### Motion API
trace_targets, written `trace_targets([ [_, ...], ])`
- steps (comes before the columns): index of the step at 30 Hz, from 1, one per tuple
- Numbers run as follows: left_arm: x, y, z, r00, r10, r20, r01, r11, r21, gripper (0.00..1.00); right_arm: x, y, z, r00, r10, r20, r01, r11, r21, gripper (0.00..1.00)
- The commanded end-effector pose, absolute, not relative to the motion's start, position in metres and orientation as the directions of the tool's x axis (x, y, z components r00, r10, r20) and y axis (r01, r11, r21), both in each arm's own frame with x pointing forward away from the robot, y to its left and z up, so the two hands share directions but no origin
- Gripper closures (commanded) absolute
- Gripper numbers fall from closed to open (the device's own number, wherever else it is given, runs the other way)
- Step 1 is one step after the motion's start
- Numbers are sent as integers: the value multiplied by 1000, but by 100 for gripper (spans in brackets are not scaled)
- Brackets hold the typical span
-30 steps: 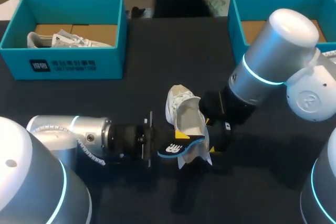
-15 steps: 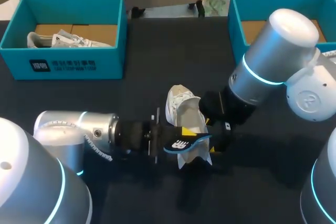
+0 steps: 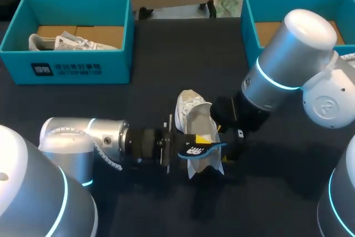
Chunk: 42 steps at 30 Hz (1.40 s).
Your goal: Take the shoe out of the shoebox, open the shoe tongue, remove and reinsert the insole, then place the shoe into the shoebox
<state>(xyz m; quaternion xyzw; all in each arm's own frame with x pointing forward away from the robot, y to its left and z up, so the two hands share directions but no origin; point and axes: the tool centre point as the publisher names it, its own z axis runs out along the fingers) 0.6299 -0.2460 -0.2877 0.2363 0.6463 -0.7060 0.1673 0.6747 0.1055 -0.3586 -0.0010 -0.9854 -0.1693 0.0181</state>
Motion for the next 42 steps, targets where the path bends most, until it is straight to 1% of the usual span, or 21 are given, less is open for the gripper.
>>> trace_targets([
  [1, 628, -246, -290, -833, 61, -549, 542, -102, -834, 100, 674, 106, -360, -999, -4, 34, 8, 943, 334, 0],
  [15, 630, -237, -301, -842, 52, -538, 533, -79, -842, 100, 674, 106, -360, -999, -4, 34, 8, 943, 334, 0],
  [34, 656, -238, -327, -828, 73, -556, 553, -53, -831, 100, 674, 106, -360, -999, -4, 34, 8, 943, 334, 0],
  [42, 665, -240, -331, -839, 49, -543, 541, -36, -840, 100, 674, 106, -360, -999, -4, 34, 8, 943, 334, 0],
])
